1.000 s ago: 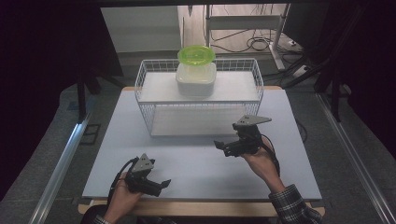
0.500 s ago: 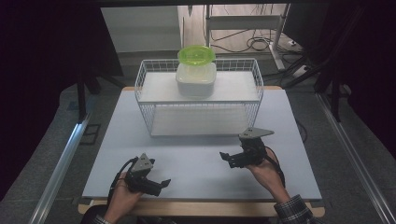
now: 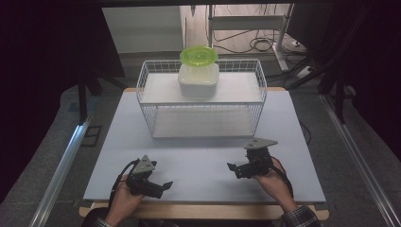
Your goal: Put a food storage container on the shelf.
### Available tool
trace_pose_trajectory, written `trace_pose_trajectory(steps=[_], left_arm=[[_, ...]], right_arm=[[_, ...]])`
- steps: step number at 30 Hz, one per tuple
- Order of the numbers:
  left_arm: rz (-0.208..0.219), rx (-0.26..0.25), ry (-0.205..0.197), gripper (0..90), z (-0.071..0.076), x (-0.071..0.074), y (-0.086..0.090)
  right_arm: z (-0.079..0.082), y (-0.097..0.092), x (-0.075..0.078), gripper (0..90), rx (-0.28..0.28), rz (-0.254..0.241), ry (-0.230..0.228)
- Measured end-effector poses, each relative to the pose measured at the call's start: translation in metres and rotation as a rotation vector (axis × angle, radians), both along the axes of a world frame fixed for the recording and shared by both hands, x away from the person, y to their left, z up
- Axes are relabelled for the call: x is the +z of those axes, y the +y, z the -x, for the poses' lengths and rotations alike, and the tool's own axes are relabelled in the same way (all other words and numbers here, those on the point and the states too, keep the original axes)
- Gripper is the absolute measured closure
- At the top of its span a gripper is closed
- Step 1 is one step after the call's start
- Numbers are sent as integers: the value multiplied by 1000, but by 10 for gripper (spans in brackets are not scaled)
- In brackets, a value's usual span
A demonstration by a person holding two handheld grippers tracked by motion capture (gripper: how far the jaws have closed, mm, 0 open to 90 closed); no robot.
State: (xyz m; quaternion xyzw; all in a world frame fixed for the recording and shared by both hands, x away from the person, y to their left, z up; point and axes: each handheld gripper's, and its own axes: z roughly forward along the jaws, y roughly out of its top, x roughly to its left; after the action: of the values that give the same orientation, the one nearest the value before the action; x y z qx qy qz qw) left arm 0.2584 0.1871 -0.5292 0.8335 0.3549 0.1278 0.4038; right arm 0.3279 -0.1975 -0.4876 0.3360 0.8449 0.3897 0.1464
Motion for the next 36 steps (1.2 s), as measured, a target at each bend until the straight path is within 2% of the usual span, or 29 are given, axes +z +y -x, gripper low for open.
trace_pose_trajectory(steps=[21, 36], left_arm=[[9, -2, 10, 14, -1, -2, 0], [7, -6, 18, 14, -1, -4, 0]], right_arm=[[10, -2, -25, 0, 13, 67, 73], [15, 1, -38, 0, 32, 140, 102]])
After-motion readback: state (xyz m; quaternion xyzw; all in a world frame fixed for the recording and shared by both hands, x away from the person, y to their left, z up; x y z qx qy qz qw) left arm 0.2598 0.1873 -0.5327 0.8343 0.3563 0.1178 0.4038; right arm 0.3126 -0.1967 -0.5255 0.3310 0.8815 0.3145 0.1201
